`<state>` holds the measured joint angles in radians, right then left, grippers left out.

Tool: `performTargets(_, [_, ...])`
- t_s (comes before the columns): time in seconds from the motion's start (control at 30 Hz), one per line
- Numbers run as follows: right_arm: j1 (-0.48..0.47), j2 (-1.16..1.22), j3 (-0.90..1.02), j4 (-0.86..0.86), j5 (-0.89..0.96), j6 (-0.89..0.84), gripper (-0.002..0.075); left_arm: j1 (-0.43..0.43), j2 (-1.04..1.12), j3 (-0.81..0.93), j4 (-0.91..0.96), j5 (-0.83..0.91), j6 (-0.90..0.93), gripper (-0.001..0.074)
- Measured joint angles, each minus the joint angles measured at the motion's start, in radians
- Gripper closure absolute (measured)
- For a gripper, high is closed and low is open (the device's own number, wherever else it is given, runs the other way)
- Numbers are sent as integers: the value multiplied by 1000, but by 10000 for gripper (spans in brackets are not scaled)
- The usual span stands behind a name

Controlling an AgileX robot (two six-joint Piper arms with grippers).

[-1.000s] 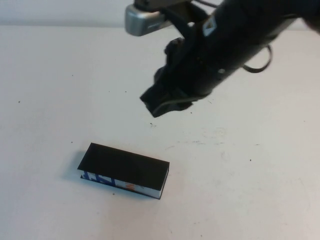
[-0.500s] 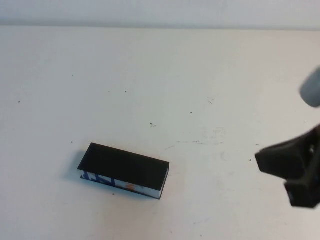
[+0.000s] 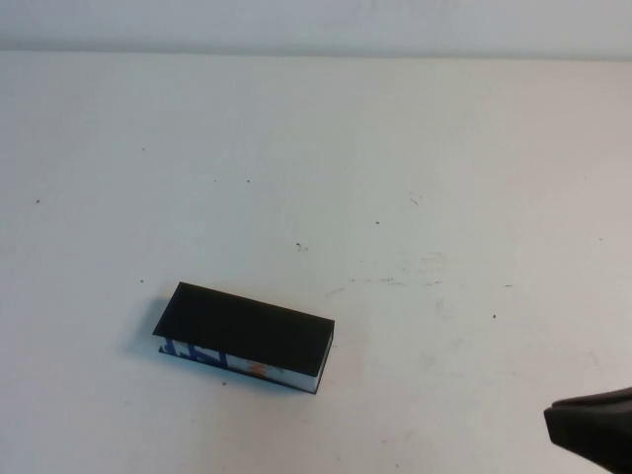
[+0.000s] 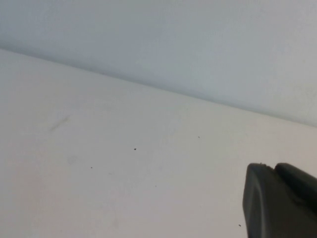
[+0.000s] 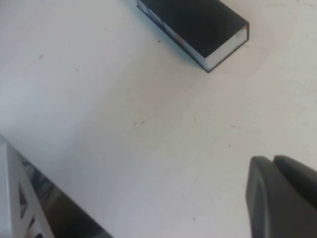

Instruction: Return glasses to glasses case

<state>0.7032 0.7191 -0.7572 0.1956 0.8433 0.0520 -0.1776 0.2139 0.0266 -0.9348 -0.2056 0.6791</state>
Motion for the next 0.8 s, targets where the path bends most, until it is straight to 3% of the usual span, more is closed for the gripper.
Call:
performTargets(0.2, [0, -5, 10, -135, -6, 16, 737, 0, 0, 0, -2, 0, 0, 738])
performTargets(0.3, [-33, -41, 64, -204, -111, 46, 737, 0, 0, 0, -4, 0, 0, 738])
performTargets(0.37, [-125, -94, 141, -224, -250, 50, 737, 0, 0, 0, -4, 0, 0, 738])
performTargets(0.6, [-595, -374, 525, -181, -725, 53, 737, 0, 0, 0, -4, 0, 0, 738])
performTargets(0.7, [-698, -507, 652, -179, -765, 55, 737, 0, 0, 0, -4, 0, 0, 738])
performTargets(0.8, [-719, -620, 732, -179, -768, 55, 737, 0, 0, 0, -4, 0, 0, 738])
